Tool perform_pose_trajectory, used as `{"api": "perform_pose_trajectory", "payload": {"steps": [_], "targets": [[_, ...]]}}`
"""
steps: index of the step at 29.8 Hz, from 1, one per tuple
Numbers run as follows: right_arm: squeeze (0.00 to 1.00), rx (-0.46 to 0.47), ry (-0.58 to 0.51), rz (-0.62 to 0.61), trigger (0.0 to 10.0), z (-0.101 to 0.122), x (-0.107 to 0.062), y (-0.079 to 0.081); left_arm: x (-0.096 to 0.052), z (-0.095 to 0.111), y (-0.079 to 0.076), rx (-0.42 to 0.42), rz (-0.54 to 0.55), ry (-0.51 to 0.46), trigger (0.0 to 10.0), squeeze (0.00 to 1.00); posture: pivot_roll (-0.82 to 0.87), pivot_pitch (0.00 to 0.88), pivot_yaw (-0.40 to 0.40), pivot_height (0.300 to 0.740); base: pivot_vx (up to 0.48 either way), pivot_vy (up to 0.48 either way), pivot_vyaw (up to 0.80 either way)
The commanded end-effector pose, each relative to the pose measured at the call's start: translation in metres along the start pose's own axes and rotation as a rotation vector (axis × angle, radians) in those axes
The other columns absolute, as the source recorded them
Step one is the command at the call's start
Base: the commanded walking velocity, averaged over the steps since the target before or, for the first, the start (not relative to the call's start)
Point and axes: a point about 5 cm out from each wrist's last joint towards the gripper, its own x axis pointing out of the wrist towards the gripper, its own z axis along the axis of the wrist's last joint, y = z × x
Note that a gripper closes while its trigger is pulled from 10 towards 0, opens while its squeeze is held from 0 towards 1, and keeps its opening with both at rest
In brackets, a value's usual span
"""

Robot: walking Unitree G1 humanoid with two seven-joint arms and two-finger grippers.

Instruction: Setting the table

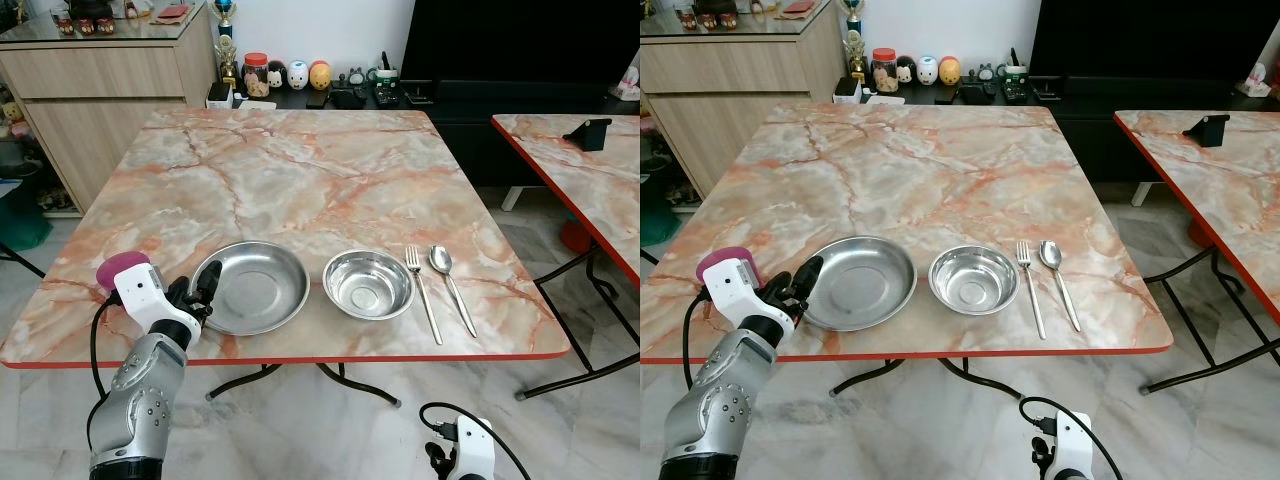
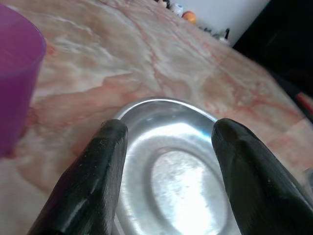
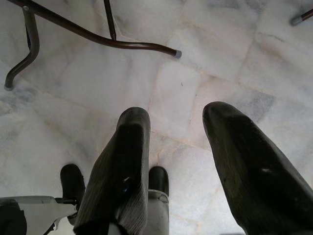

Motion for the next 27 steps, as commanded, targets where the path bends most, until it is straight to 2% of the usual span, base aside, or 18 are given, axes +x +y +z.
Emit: {"api": "perform_pose_trajectory", "payload": {"steps": [1,3,13,24,27], "targets": [[0.00,0.003,0.007,-0.001,10.0,-0.002,-0.001,-0.001,-0.001,0.000,-0.001,0.039,0.004,0.002,10.0,0.00,0.07,0.000,-0.034,0.740,0.000,0.000,0.00],[0.00,0.000,0.006,0.000,10.0,-0.002,-0.001,-0.001,-0.001,-0.002,0.000,0.062,0.013,0.008,10.0,0.00,0.07,0.000,-0.034,0.740,0.000,0.000,0.00],[0.00,0.031,-0.001,-0.026,10.0,-0.002,-0.001,-0.001,0.003,-0.015,0.009,0.071,0.069,0.036,10.0,0.00,0.06,0.000,-0.031,0.740,0.000,0.000,0.00],[0.00,0.029,-0.005,-0.022,10.0,-0.001,0.000,-0.002,0.011,-0.014,0.010,0.068,0.115,0.000,10.0,0.00,0.06,0.000,-0.038,0.740,0.000,0.000,0.00],[0.00,0.026,-0.005,-0.020,10.0,0.000,0.000,-0.002,0.011,-0.017,0.011,0.095,0.116,0.011,10.0,0.00,0.06,0.000,-0.038,0.740,0.000,0.000,0.00]]}}
